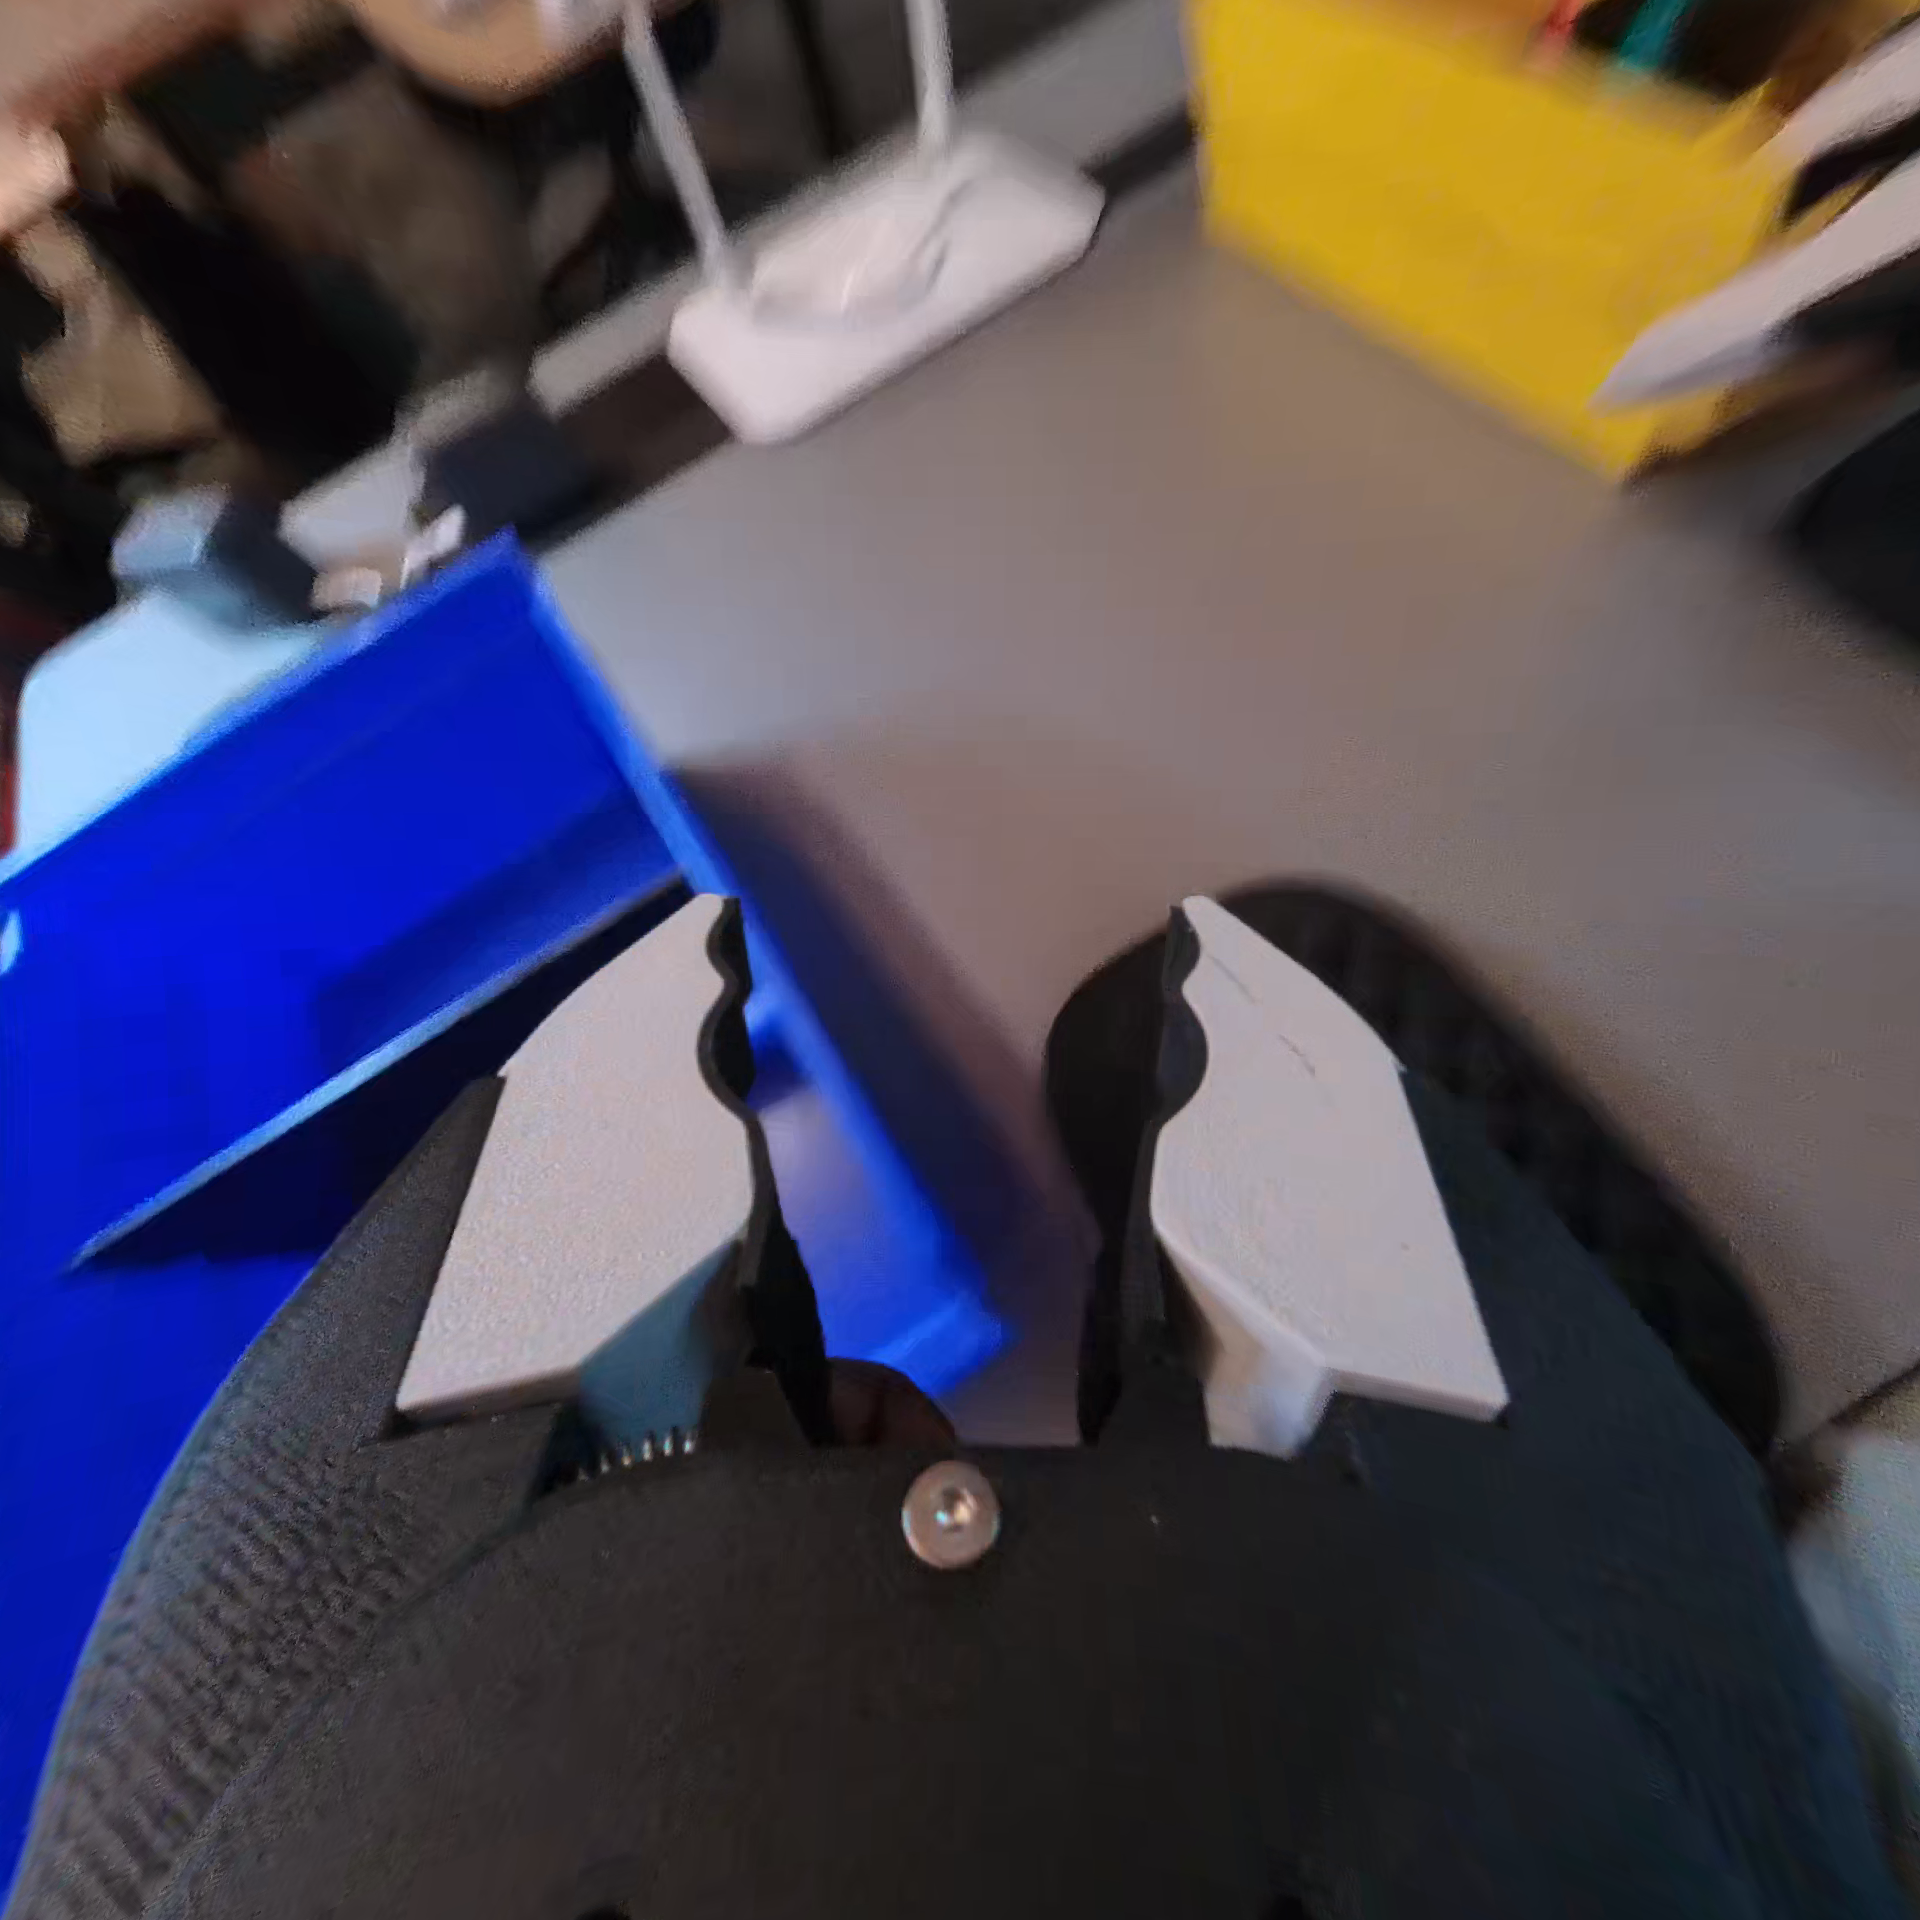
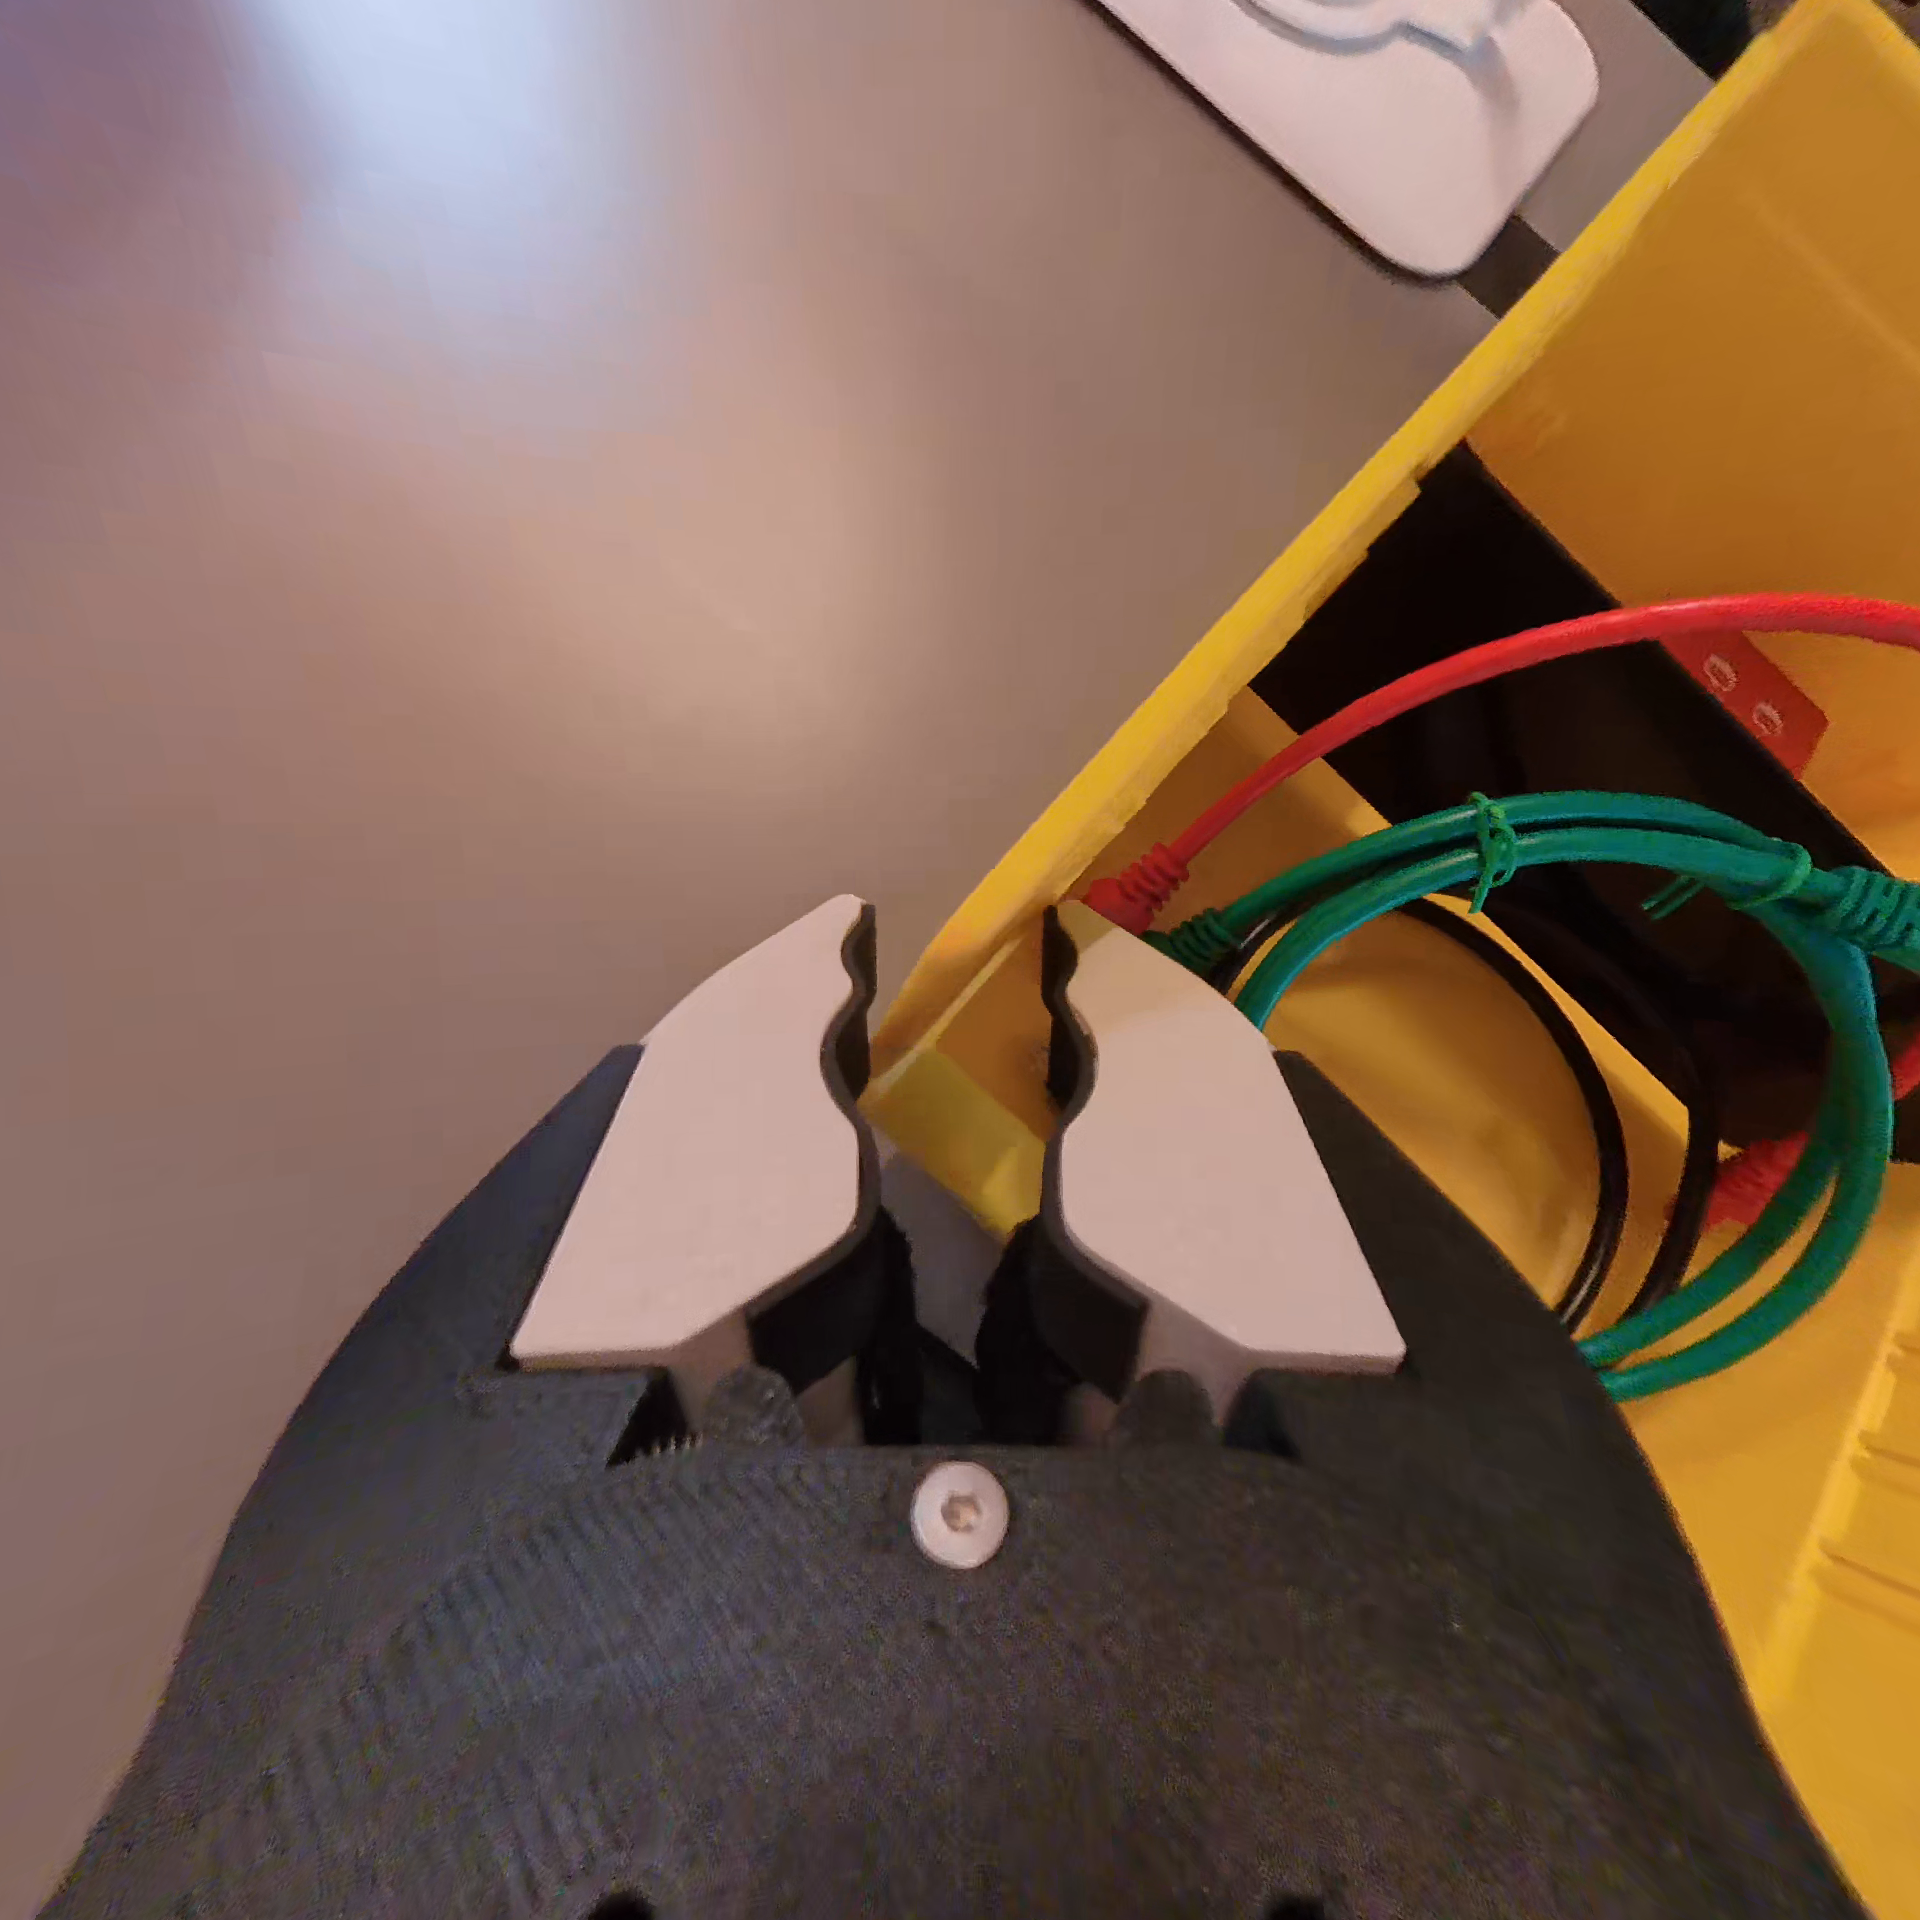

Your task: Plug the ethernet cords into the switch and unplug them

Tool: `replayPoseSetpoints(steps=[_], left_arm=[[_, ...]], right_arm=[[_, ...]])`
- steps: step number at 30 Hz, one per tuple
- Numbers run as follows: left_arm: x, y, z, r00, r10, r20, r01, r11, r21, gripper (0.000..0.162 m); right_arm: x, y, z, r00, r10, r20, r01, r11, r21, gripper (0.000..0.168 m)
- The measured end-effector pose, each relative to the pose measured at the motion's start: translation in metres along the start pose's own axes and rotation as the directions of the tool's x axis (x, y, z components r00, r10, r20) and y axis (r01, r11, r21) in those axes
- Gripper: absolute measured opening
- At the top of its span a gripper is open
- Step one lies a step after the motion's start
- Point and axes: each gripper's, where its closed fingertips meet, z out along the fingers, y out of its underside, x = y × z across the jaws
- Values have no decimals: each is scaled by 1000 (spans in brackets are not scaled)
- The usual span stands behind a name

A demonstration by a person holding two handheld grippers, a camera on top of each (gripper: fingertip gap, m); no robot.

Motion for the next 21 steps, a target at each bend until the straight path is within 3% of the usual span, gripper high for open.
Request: replayPoseSetpoints(steps=[3, 6, 9, 21], left_arm=[[-11, 50, 0, 998, -12, -57, -1, 977, -213, 76], [-17, 74, 14, 997, -27, -73, 5, 957, -292, 60], [-11, 70, 28, 993, -51, -107, 22, 967, -255, 41], [-15, 59, 43, 991, -123, -59, 109, 974, -197, 40]], right_arm=[[-18, -10, 4, 999, -26, 27, 25, 999, 22, 33], [-32, -19, 8, 998, -54, 31, 53, 998, 33, 33], [-48, -27, 11, 995, -95, 32, 93, 994, 56, 34], [-122, -71, 26, 969, -228, 97, 207, 959, 194, 37]])
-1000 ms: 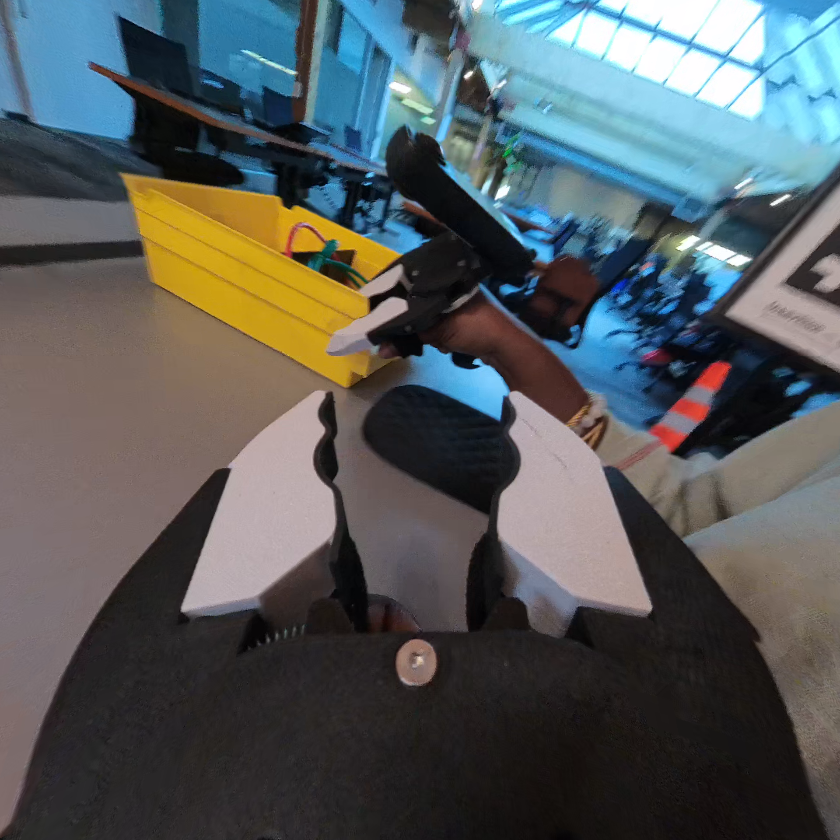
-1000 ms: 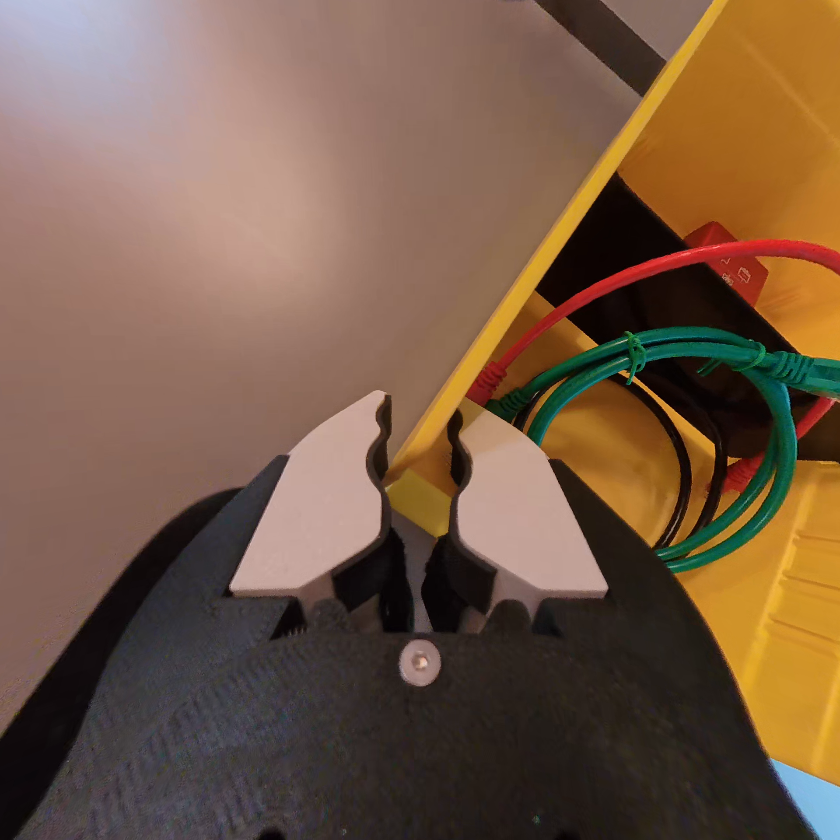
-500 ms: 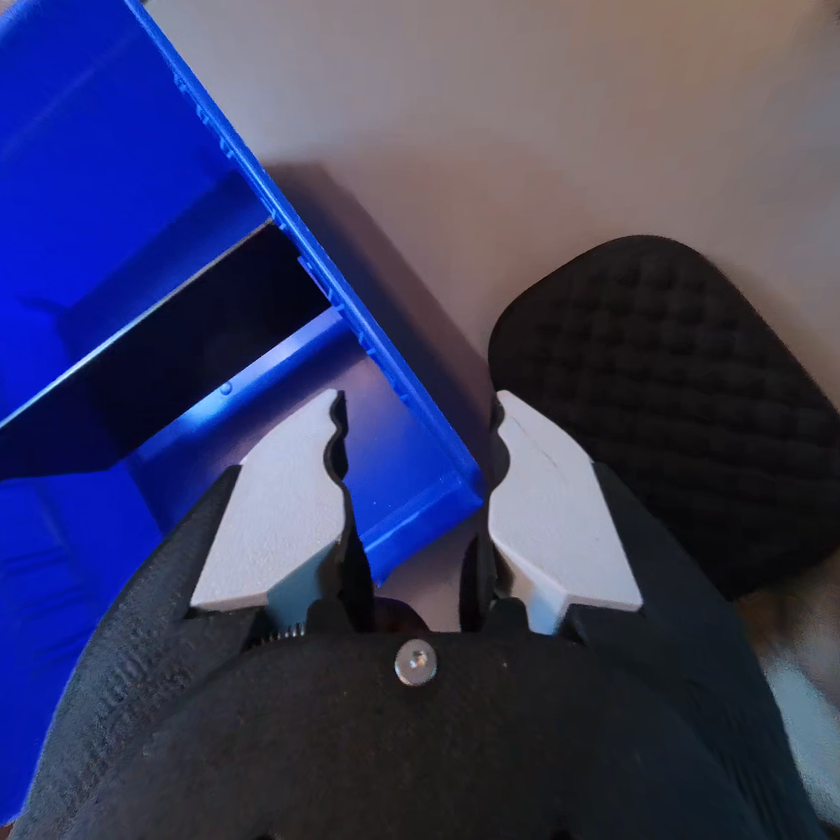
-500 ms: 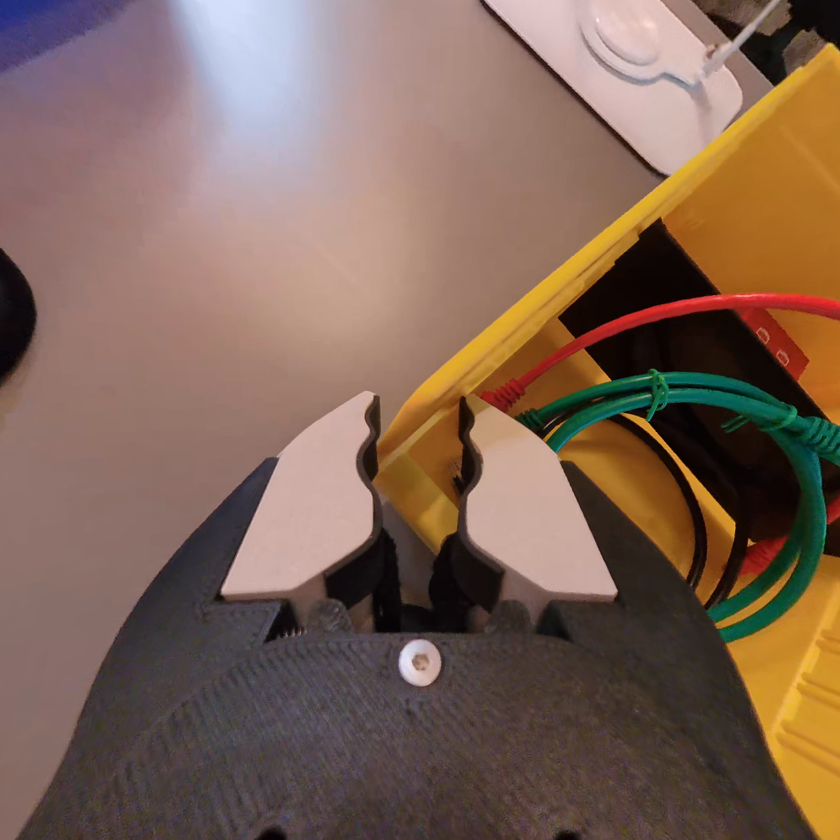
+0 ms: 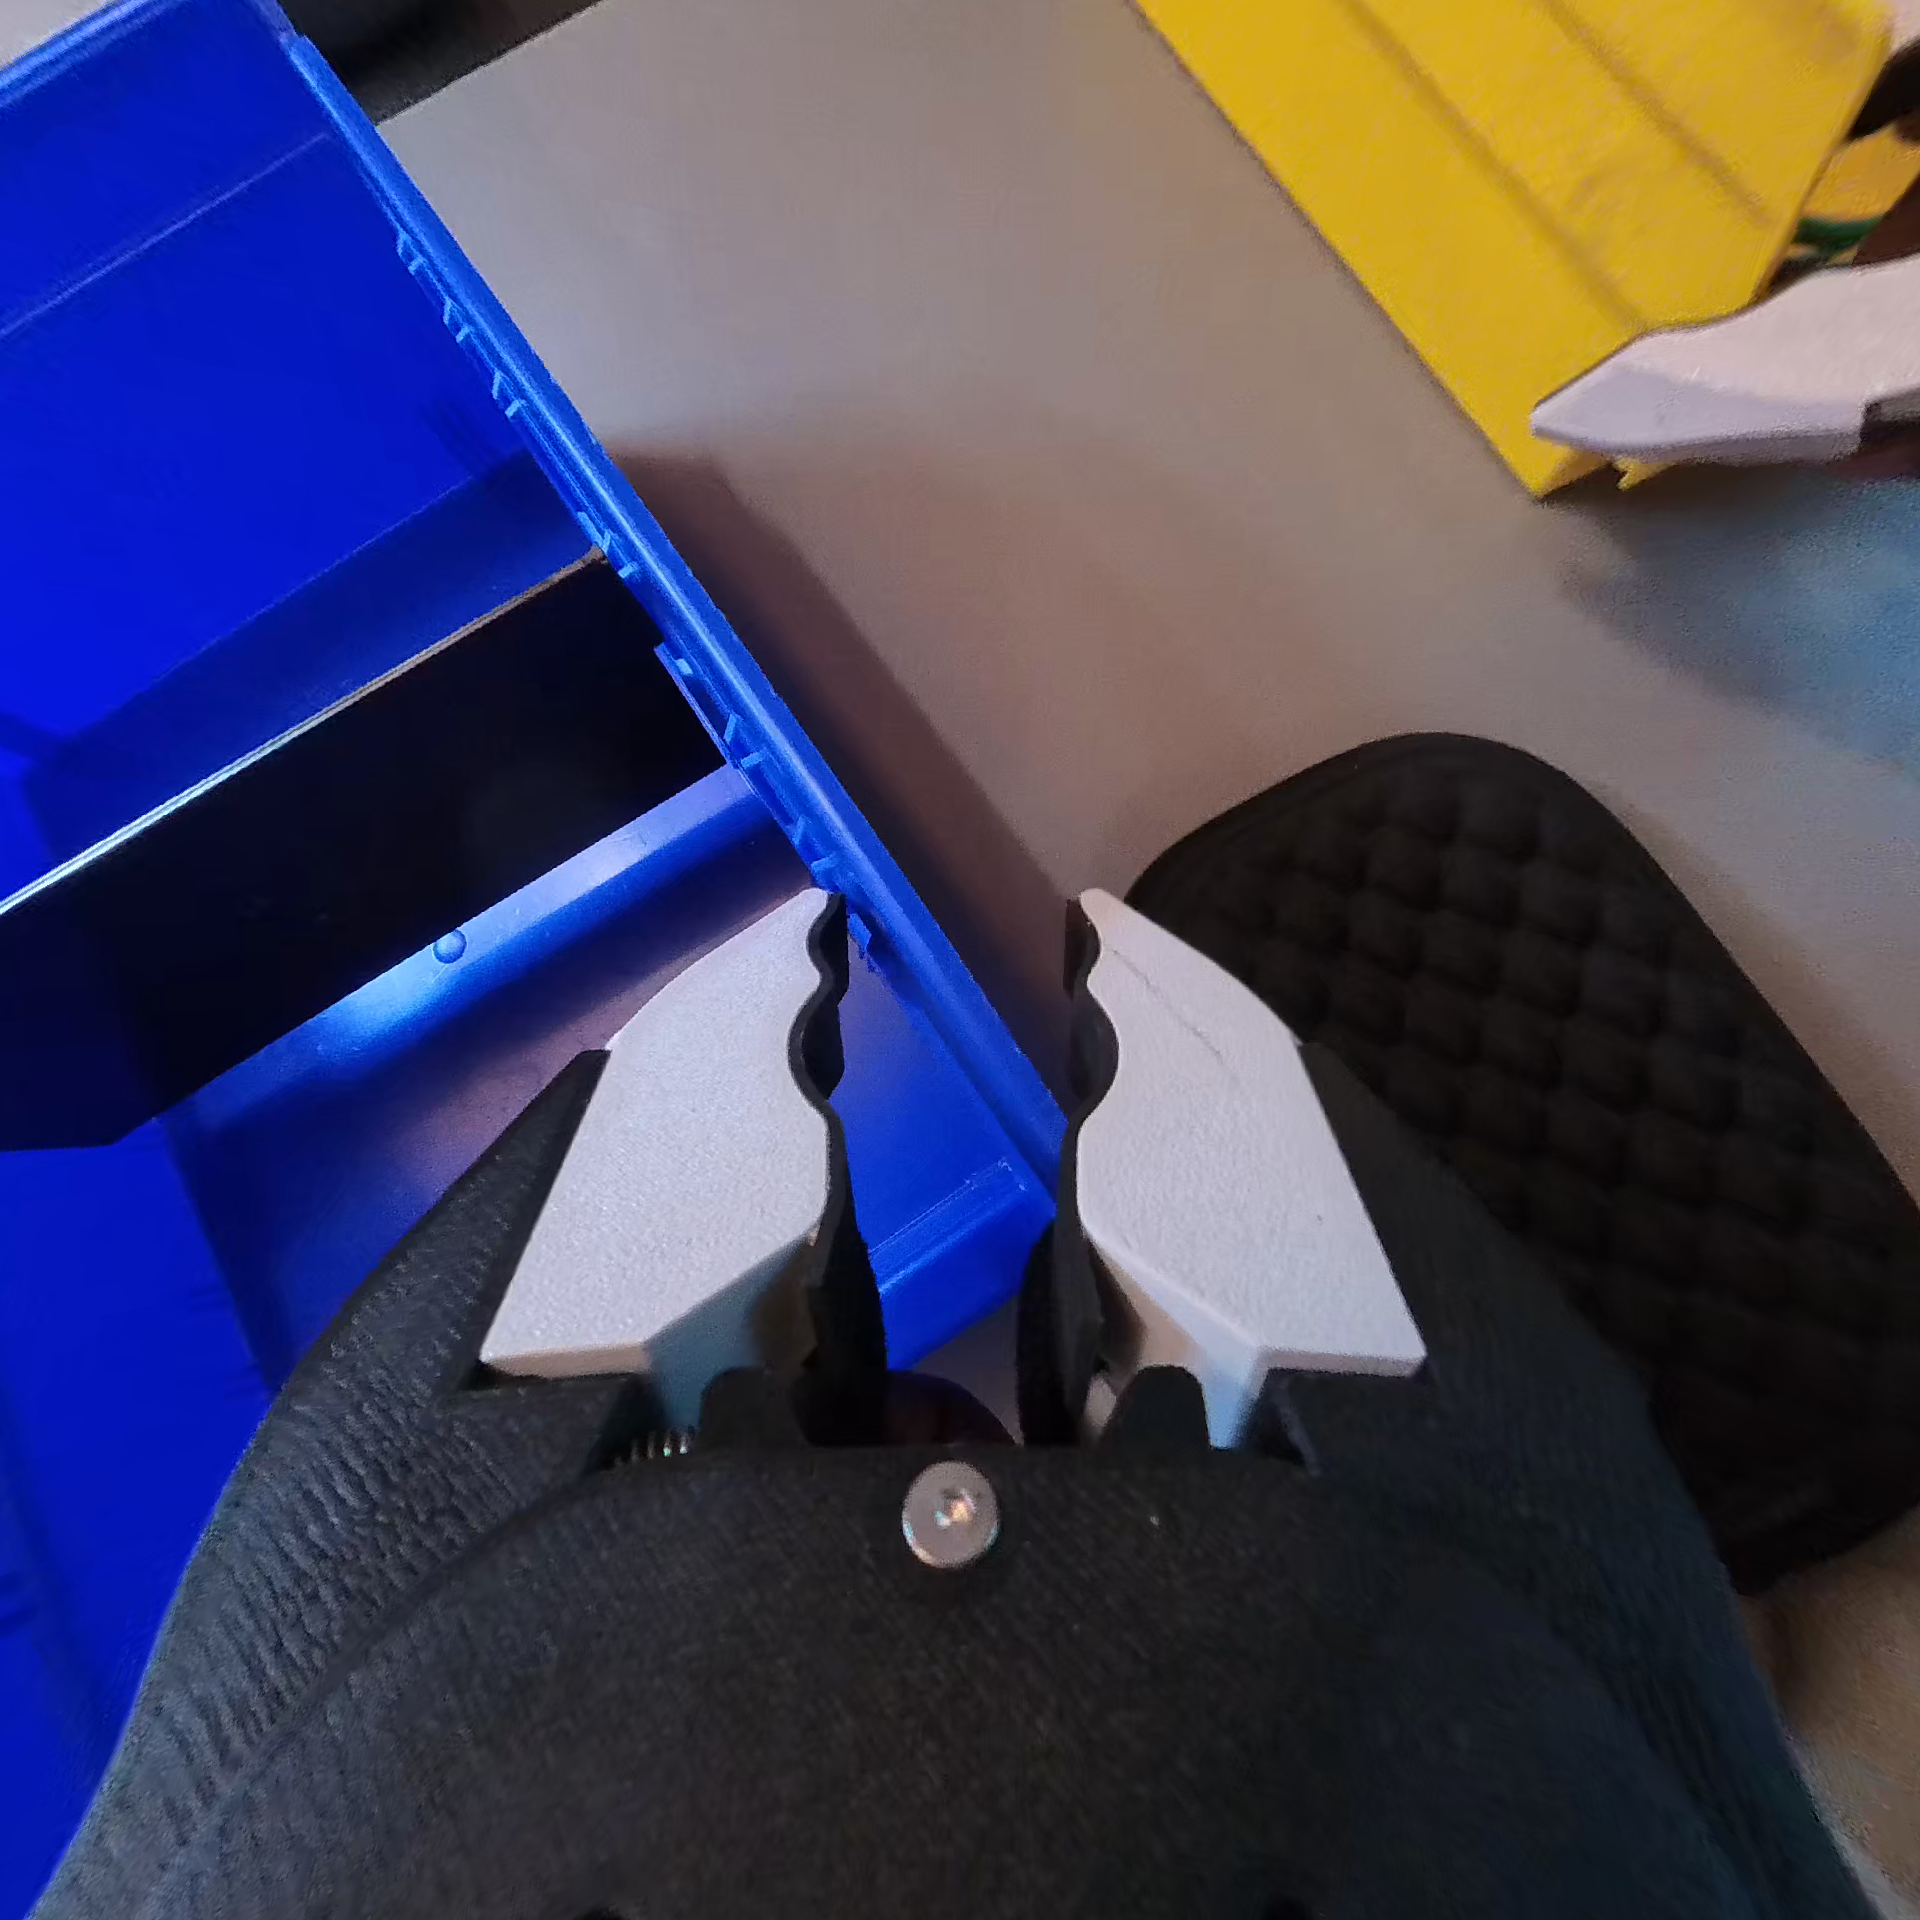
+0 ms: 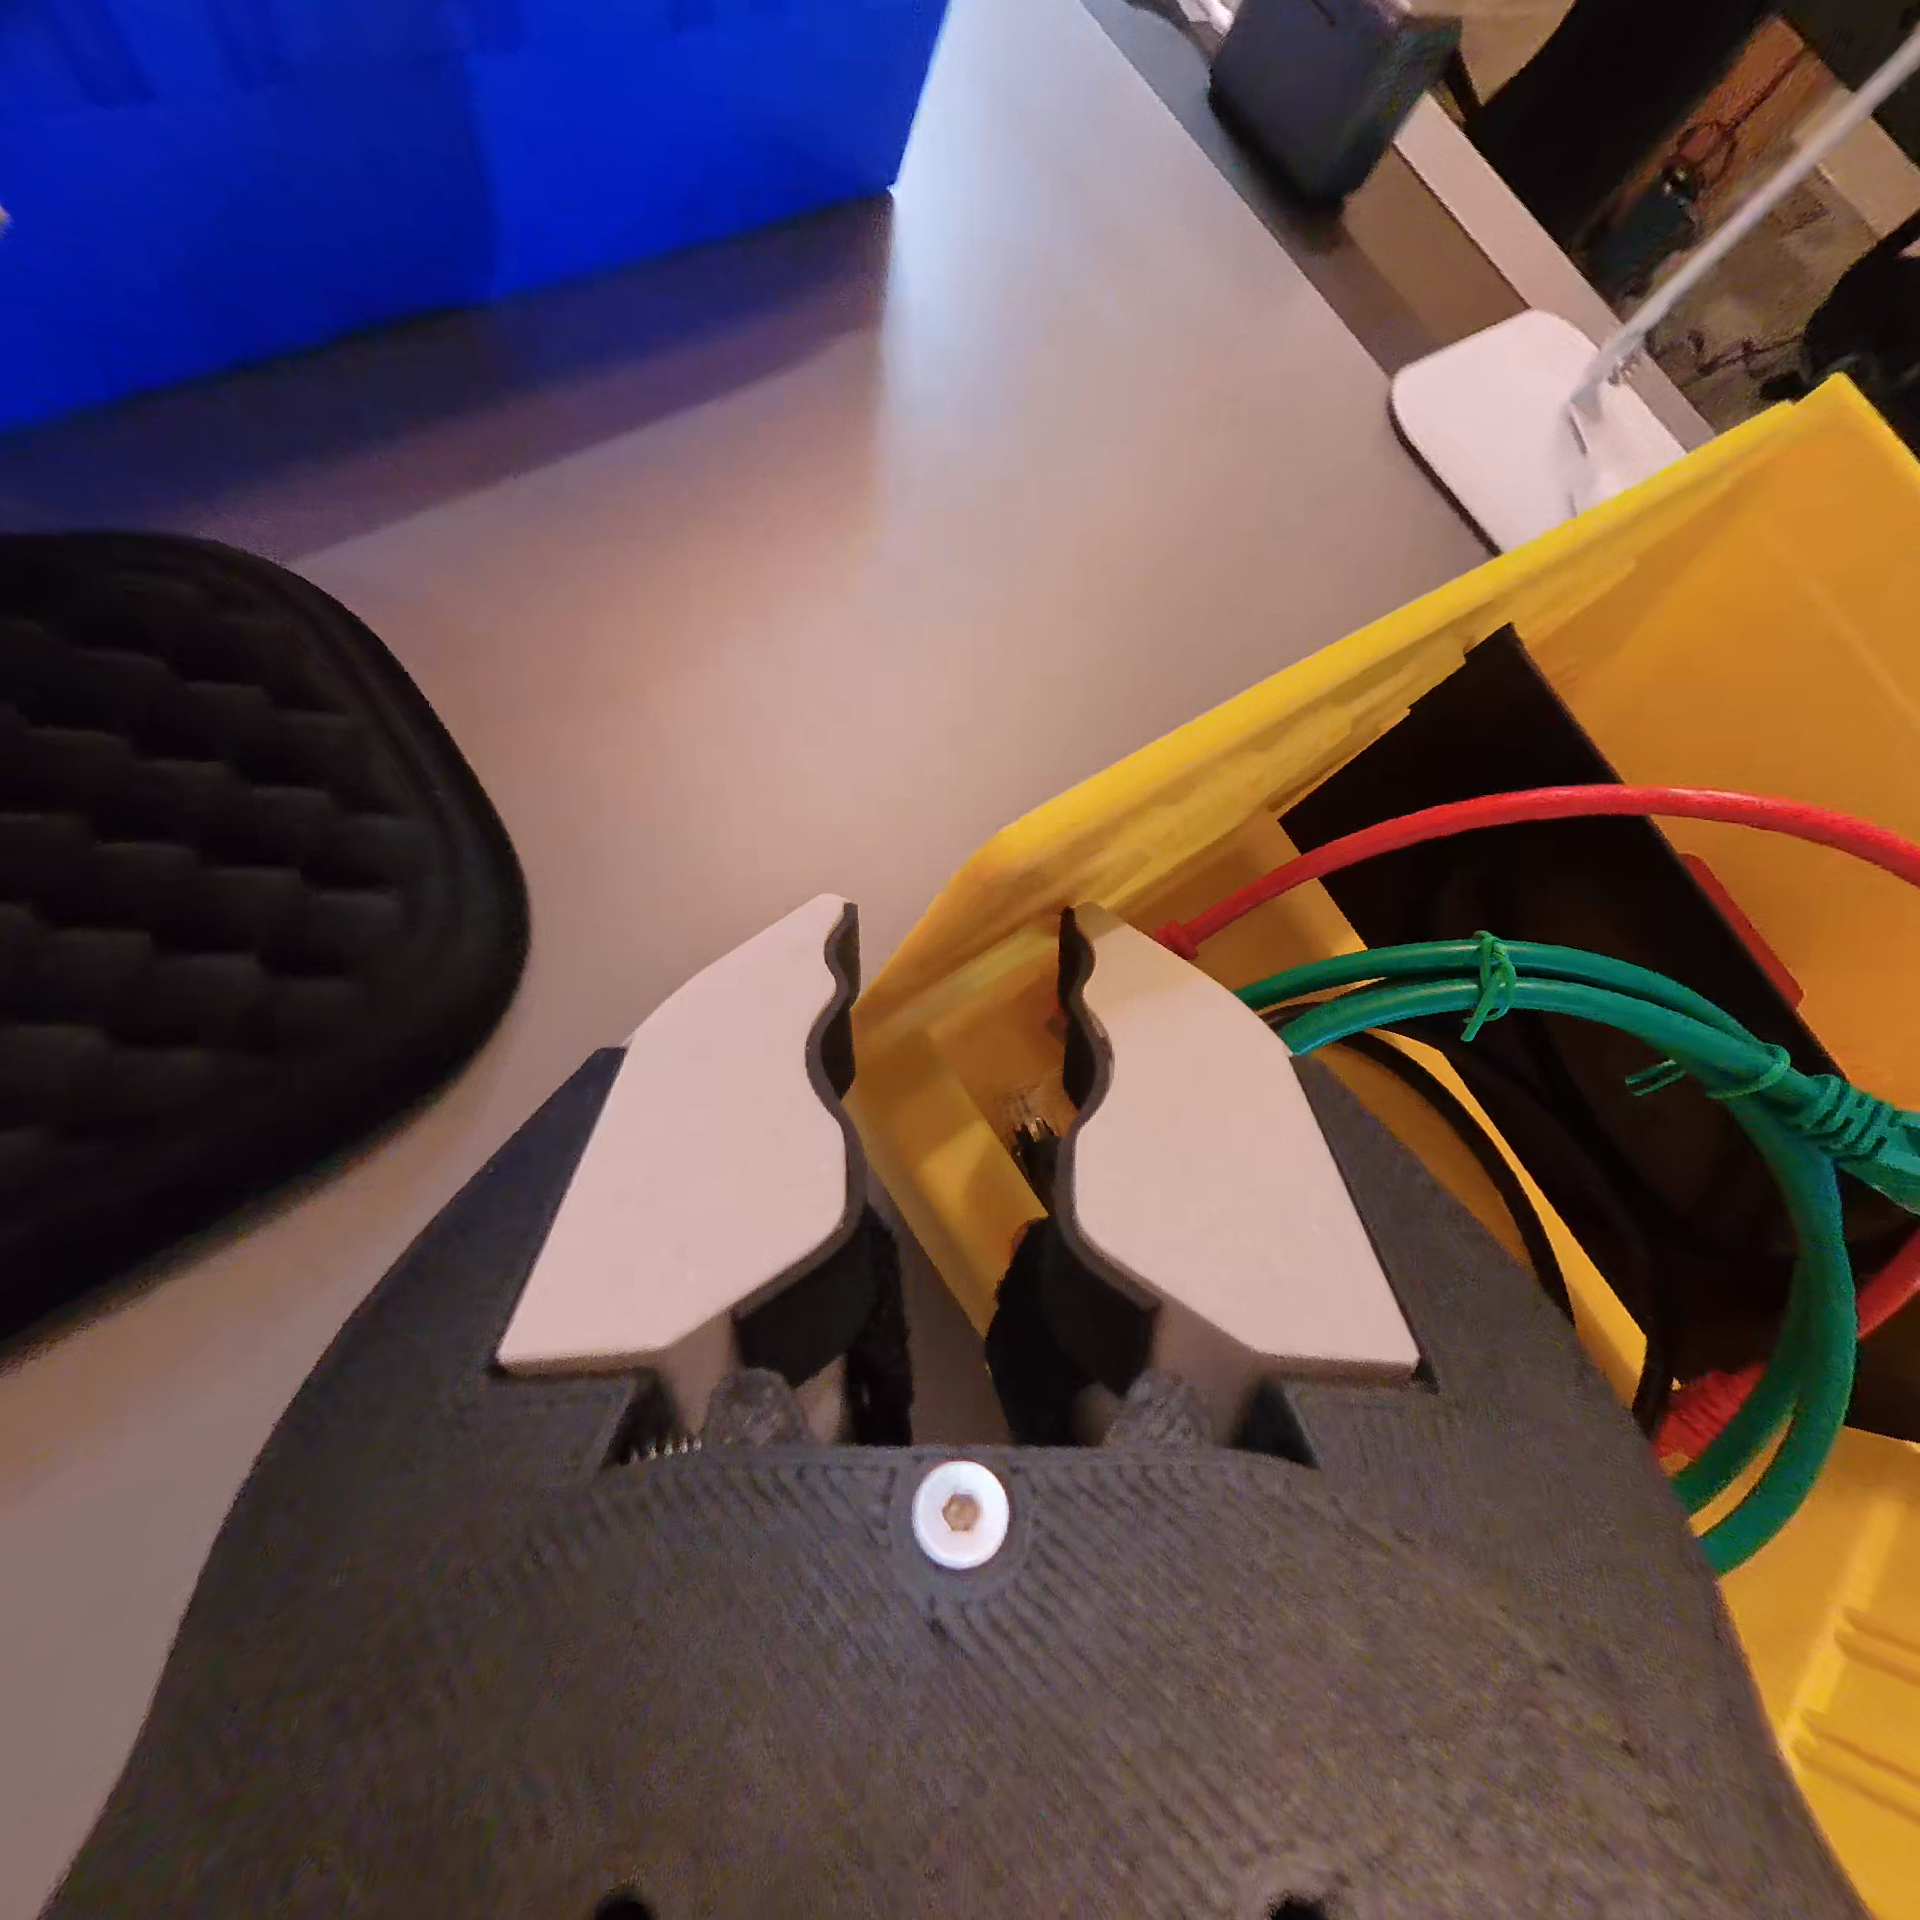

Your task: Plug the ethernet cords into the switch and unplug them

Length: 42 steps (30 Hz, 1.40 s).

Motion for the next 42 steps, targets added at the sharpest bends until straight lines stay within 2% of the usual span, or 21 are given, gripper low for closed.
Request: replayPoseSetpoints(steps=[5, 8, 11, 14, 16, 18, 21, 23, 25, 27, 29, 32, 33, 35, 37, 38, 40, 42], left_arm=[[0, -9, 8, 999, -36, 10, 36, 998, 50, 41], [6, -20, 9, 997, -54, -52, 60, 990, 130, 53], [7, -42, -13, 987, -93, -134, 128, 953, 275, 68], [-26, -46, -44, 989, -139, -45, 146, 913, 381, 73], [-64, -37, -68, 975, -202, 92, 145, 893, 427, 74], [-107, -19, -92, 927, -288, 240, 151, 872, 465, 75], [-155, 18, -115, 852, -379, 361, 183, 861, 474, 77], [-175, 41, -116, 822, -429, 375, 221, 847, 483, 78], [-190, 59, -112, 801, -475, 364, 268, 828, 492, 83], [-192, 66, -101, 812, -502, 297, 309, 802, 512, 91], [-184, 65, -88, 842, -505, 191, 352, 782, 515, 96], [-180, 72, -68, 859, -477, 188, 350, 814, 464, 99], [-178, 76, -60, 864, -467, 190, 355, 830, 430, 98], [-170, 84, -45, 876, -452, 166, 379, 860, 343, 82], [-164, 86, -41, 892, -420, 168, 359, 883, 301, 40], [-165, 84, -43, 892, -401, 207, 331, 893, 304, 20], [-171, 84, -46, 870, -335, 361, 257, 934, 247, 10], [-169, 70, -56, 856, -334, 395, 232, 930, 284, 8]], right_arm=[[-20, -21, 15, 998, -52, 23, 51, 998, 25, 37], [-32, -32, 24, 996, -83, 44, 82, 996, 42, 37], [-45, -44, 32, 992, -104, 78, 100, 993, 60, 38], [-56, -55, 40, 987, -120, 108, 113, 991, 66, 38], [-62, -61, 44, 983, -131, 126, 122, 989, 78, 38], [-68, -65, 41, 982, -118, 146, 104, 990, 100, 42], [-67, -102, 12, 993, -35, 112, -6, 938, 346, 49], [-72, -127, -11, 993, -20, 115, -41, 862, 505, 60], [-91, -141, -21, 983, -10, 184, -96, 823, 560, 78], [-113, -142, -12, 964, 18, 266, -157, 846, 510, 97], [-135, -135, 6, 946, 44, 322, -185, 887, 422, 108], [-151, -131, 23, 942, 46, 331, -175, 912, 370, 99], [-151, -131, 28, 946, 43, 320, -164, 919, 360, 92], [-150, -126, 38, 949, 32, 313, -134, 942, 309, 76], [-149, -124, 44, 945, 14, 326, -109, 955, 275, 47], [-147, -124, 45, 948, -4, 317, -89, 956, 278, 44], [-146, -124, 45, 958, -52, 281, -30, 960, 278, 41], [-138, -121, 43, 976, -128, 175, 74, 956, 285, 34]])
